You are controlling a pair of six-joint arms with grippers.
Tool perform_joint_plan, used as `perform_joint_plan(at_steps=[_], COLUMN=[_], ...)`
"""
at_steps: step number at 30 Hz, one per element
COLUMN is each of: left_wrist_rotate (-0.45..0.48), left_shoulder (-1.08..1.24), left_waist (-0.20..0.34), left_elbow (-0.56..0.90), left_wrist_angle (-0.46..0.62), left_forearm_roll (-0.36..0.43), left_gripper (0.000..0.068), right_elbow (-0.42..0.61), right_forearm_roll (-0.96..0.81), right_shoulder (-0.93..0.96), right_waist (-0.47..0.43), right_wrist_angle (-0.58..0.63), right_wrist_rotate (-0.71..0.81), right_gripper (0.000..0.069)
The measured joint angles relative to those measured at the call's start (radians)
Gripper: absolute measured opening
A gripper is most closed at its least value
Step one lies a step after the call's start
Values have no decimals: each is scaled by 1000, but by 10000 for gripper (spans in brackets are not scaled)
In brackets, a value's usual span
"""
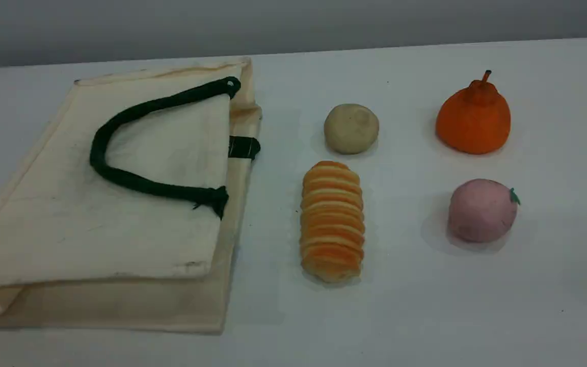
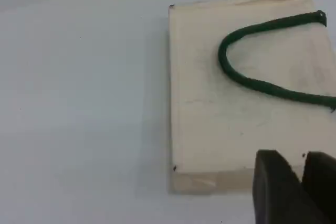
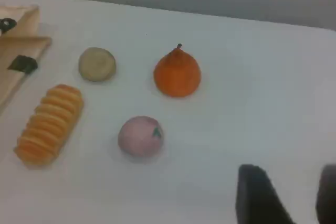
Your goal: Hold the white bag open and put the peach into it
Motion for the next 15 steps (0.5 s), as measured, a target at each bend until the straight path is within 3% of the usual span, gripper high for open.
perform_joint_plan(at_steps=[15], left_wrist_rotate=[-29], left_shoulder=[50], left_waist=[-3], left_elbow=[-10], left_wrist_angle=[-12], left_forearm_roll=[-20], left_gripper=[176], right_elbow=[-20], right_forearm_roll=[13], right_shoulder=[7], right_waist=[0], right_wrist_angle=[-28], right_wrist_rotate=[43], right_gripper=[242])
